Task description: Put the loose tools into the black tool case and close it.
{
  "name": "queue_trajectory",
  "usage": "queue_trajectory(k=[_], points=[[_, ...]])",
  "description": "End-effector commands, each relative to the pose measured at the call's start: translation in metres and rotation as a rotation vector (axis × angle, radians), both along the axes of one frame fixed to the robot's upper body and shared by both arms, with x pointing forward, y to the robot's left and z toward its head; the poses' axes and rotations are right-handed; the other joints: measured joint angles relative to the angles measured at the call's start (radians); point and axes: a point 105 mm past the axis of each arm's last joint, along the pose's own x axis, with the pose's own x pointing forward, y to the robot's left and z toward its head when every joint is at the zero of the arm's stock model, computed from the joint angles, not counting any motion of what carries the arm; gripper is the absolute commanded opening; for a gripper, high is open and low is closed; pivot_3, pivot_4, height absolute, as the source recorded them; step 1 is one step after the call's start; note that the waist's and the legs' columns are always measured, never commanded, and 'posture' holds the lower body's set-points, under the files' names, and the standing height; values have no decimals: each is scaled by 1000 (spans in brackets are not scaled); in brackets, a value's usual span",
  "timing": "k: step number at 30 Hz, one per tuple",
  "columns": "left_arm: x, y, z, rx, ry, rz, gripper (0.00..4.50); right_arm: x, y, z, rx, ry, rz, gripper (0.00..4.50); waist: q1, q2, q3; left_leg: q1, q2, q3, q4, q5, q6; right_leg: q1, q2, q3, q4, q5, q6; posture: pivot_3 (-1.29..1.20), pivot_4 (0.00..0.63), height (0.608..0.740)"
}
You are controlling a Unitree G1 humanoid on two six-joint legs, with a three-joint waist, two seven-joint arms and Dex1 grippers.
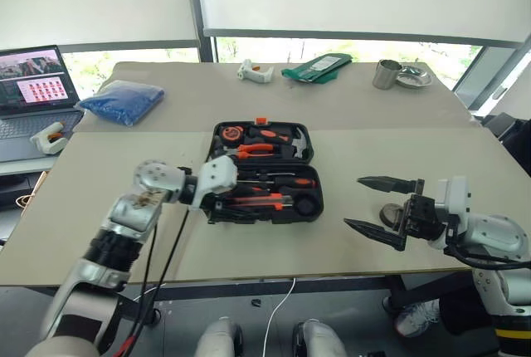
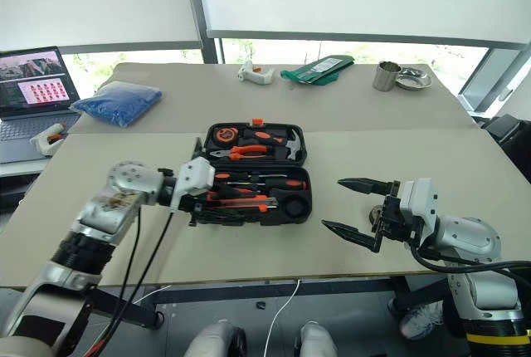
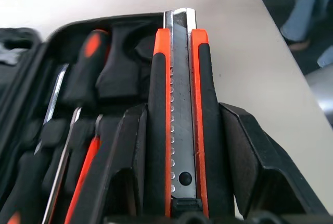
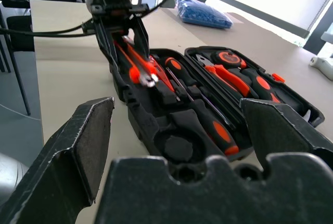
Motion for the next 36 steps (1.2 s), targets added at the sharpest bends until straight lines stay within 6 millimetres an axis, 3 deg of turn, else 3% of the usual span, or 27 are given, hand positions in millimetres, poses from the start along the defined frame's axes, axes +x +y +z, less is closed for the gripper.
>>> queue_trajectory(k=[1, 14, 35, 36], points=[[15, 0, 5, 34, -64, 44, 1617, -9, 0, 9, 1, -32, 0, 4500, -1, 0, 0, 0, 0, 0, 0, 0, 0, 0, 0, 0, 0, 0, 0, 0, 150, 740], [14, 4, -9, 158, -51, -12, 1617, -13, 0, 4, 3, -13, -17, 4500, -1, 0, 0, 0, 0, -1, 1, 0, 0, 0, -2, 1, -1, 0, 0, 0, 150, 740], [9, -17, -1, 51, -22, -59, 1617, -11, 6, -1, 12, 3, -5, 4500, 18, 0, 0, -1, -1, -1, 1, 0, 1, 1, -2, 1, -1, 0, 1, 0, 150, 740], [6, -17, -3, 59, -1, -75, 2113, -11, 6, -2, 12, 4, -5, 4500, 17, 0, 0, -1, -1, -1, 1, 0, 1, 1, -2, 1, -1, 0, 1, 0, 150, 740]])
